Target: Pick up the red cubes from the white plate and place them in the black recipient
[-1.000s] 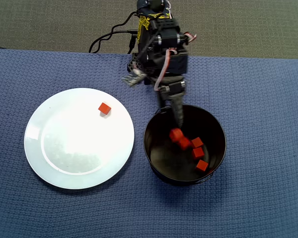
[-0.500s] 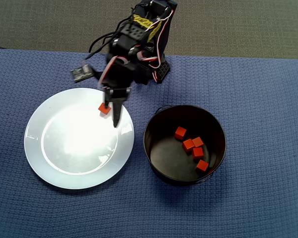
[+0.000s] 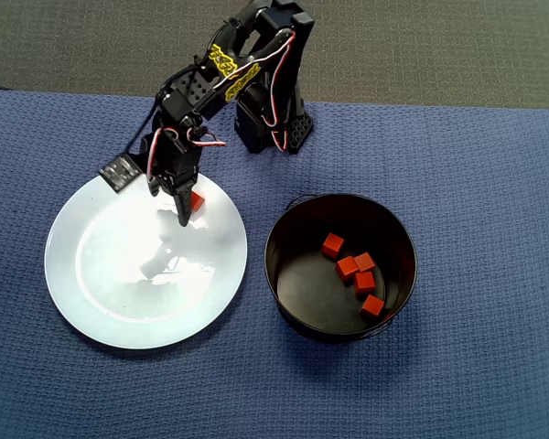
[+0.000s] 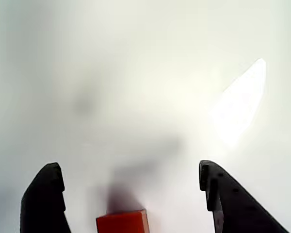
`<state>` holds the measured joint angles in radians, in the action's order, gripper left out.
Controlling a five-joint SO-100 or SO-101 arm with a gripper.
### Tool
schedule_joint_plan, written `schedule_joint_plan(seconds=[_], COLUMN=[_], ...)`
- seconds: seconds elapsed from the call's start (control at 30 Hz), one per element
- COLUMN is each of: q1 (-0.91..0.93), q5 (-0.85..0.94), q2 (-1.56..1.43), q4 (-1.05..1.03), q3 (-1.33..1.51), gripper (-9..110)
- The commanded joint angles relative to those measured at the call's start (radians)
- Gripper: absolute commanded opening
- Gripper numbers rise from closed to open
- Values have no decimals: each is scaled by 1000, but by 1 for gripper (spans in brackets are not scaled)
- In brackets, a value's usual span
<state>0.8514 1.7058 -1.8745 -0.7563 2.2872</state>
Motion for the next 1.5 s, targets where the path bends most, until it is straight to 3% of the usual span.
schedule_joint_plan(seconds=[0.0,0.37,0.8,1.13,1.47], q1=[-20,-92,-140,-130,-129], q5=[3,-37,-115,-57,-67], q2=[-2,-72,-155,-170,-160], q4=[51,97,6,-48,-6], q3=[12,152,163,176,187], gripper=[28,27,22,20,0])
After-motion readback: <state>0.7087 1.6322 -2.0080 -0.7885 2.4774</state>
